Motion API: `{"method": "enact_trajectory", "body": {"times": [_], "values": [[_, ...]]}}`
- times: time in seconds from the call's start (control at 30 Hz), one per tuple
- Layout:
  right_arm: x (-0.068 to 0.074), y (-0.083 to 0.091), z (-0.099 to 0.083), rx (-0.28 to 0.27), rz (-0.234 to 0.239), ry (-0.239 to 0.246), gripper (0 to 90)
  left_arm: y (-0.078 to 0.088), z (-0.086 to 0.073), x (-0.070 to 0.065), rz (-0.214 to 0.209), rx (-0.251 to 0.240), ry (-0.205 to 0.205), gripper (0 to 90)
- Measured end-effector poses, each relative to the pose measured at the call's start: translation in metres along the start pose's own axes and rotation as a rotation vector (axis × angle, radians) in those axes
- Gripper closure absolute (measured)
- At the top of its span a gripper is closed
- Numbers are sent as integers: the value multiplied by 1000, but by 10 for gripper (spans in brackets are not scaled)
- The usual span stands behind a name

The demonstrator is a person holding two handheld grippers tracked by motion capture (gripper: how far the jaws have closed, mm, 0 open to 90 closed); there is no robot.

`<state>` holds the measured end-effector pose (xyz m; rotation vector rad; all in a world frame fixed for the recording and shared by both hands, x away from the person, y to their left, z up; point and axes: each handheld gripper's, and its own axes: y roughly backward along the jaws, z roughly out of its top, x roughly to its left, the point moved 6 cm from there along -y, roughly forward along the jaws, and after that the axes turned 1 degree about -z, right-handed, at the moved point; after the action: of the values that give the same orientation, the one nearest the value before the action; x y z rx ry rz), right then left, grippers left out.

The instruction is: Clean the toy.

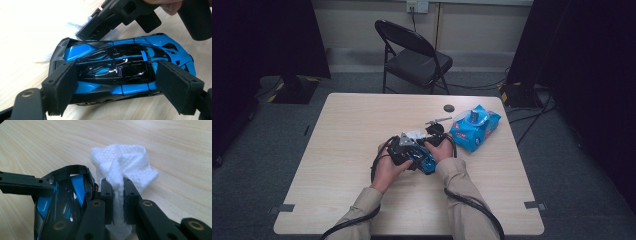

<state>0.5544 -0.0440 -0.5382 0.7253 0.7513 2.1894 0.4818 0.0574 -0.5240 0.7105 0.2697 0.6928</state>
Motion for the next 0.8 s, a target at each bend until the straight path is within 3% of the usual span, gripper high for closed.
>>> {"method": "enact_trajectory", "body": {"times": [0.27, 0.53, 0.8], "values": [[-1, 11, -6, 31, 5, 49, 821, 0, 0, 0, -1, -1, -6, 175], [-8, 29, -23, 26, 34, 45, 821, 0, 0, 0, 0, 4, -7, 175], [-9, 38, -32, 14, 29, 70, 820, -1, 1, -4, -9, 5, -4, 174]]}}
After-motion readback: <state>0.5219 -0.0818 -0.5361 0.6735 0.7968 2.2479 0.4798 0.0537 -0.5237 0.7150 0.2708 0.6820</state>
